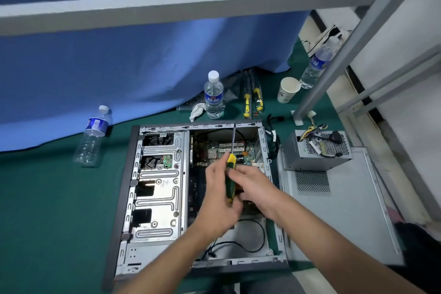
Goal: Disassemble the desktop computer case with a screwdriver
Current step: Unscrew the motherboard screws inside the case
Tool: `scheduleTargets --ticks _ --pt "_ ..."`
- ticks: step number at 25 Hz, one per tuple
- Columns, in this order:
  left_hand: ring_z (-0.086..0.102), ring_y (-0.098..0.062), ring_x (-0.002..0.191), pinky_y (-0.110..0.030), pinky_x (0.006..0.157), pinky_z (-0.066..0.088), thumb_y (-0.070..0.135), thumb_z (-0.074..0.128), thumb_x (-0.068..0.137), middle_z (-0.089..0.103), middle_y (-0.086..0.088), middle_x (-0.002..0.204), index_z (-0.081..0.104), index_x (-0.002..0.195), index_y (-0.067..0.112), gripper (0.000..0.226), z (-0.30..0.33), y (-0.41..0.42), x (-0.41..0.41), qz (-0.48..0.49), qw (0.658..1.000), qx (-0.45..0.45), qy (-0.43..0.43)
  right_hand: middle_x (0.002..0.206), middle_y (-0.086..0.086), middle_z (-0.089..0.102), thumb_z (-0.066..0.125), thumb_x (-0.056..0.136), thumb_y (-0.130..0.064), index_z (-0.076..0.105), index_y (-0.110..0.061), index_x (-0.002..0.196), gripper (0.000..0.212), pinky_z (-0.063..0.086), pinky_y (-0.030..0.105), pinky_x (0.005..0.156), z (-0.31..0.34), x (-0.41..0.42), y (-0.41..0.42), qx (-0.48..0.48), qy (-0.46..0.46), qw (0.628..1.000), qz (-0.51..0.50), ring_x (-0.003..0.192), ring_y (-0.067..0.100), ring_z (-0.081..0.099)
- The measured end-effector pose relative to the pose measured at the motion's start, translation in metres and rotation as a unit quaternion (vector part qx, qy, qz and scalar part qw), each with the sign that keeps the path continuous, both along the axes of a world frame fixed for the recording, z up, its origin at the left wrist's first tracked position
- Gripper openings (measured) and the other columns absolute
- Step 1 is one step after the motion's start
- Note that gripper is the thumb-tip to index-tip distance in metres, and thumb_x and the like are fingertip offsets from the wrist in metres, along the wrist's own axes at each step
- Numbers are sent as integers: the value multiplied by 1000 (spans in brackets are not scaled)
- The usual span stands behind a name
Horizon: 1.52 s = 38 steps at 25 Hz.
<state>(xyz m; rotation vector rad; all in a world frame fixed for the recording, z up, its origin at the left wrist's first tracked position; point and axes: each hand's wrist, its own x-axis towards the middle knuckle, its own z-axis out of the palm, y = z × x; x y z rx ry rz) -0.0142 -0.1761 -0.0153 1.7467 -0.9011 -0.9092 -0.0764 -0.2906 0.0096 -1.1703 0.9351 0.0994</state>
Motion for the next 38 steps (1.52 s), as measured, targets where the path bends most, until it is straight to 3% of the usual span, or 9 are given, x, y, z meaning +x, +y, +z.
scheduleTargets --ticks 5,8,12,18,23,27,31,34,38 --pt "41 -4 130 -30 105 41 3 45 76 38 2 144 33 144 30 74 -8 -34 21 60 989 39 126 79 14 57 44 101 -31 56 -3 98 30 52 46 70 2 -9 -34 -196 107 966 131 68 25 57" --pt "54 -14 100 -32 83 44 -9 44 85 58 -7 123 57 121 17 46 -23 -78 52 96 964 157 190 71 -1 50 37 102 -28 50 -13 98 20 41 29 53 2 -23 -56 -309 142 915 219 54 12 45" --pt "53 -10 61 -19 54 40 -18 37 80 65 -3 77 69 111 10 53 -44 -123 77 68 955 247 147 80 2 52 36 100 -27 50 -14 86 24 35 31 56 4 -38 -80 -406 185 853 270 64 15 50" --pt "61 -2 79 -8 47 46 -22 34 82 64 -2 109 63 127 17 65 -61 -160 80 33 951 245 184 87 2 55 40 100 -27 49 -15 104 16 46 33 63 13 -33 -103 -490 194 791 311 75 21 58" --pt "61 -20 108 -22 89 44 3 49 94 64 -1 122 66 116 16 31 -86 -116 77 -24 964 234 -121 98 7 57 49 99 -27 47 -13 114 20 41 33 64 18 -14 -116 -540 180 748 341 79 24 51" --pt "57 -27 119 -41 99 45 20 41 101 51 -1 136 41 147 22 46 -97 -90 77 -199 881 315 -292 107 9 51 55 98 -20 49 -11 112 18 51 37 79 18 5 -125 -578 138 709 380 100 25 49" --pt "45 -34 133 -43 109 39 41 33 105 41 -13 149 38 149 19 50 -92 -111 79 -225 873 368 -229 118 11 41 50 95 -16 55 -9 119 26 42 35 90 21 30 -139 -592 137 669 429 108 27 40" --pt "52 -34 122 -42 103 43 42 35 105 52 -14 132 54 136 14 46 -72 -113 79 -257 869 357 -227 117 12 43 51 92 -16 55 -8 120 29 34 33 84 24 45 -147 -592 133 641 471 109 29 42" --pt "52 -24 109 -44 97 46 27 47 97 60 -5 118 62 120 17 29 -49 -68 98 -216 862 248 -386 108 11 50 56 93 -12 51 -8 114 23 46 37 87 22 60 -151 -594 108 629 490 105 29 50"
